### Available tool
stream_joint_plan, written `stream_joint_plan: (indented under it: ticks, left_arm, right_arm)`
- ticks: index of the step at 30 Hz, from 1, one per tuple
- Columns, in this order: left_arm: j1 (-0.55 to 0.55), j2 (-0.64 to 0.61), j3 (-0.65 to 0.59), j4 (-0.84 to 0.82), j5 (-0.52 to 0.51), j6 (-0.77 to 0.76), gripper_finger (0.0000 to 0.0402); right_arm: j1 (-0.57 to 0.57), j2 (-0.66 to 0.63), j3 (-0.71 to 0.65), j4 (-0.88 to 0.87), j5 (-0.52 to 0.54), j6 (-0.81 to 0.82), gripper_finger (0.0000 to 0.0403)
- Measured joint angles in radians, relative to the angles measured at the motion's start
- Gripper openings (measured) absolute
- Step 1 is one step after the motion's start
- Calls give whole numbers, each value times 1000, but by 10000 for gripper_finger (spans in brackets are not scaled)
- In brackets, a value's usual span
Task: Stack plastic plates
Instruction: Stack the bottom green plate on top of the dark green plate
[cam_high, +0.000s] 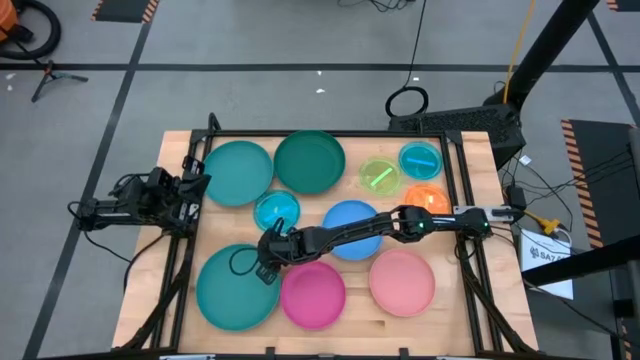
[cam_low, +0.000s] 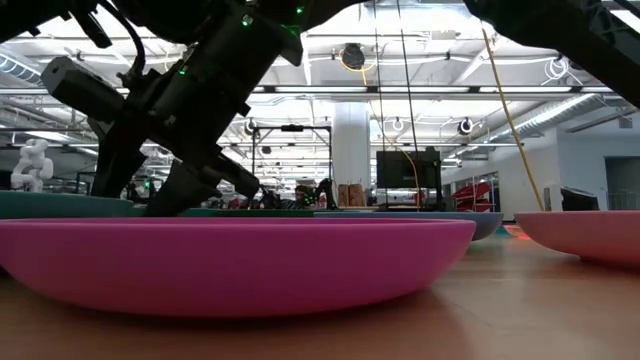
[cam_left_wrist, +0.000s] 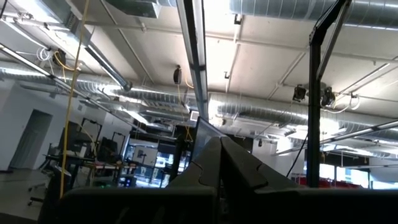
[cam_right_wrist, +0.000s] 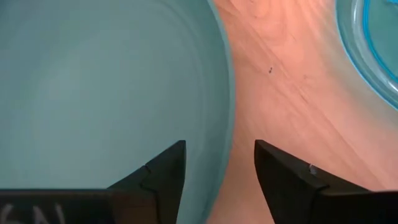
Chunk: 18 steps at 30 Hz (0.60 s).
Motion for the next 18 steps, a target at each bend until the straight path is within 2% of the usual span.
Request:
stream_joint_plan:
  ticks: [9, 18]
  left_arm:
    - [0, 0, 0, 0, 0, -2, 10]
    - [0, 0, 0, 1, 0, -8, 10]
  right_arm:
    - [-5, 0, 0, 2, 1, 44, 107]
    - [-5, 0, 0, 116, -1, 46, 13]
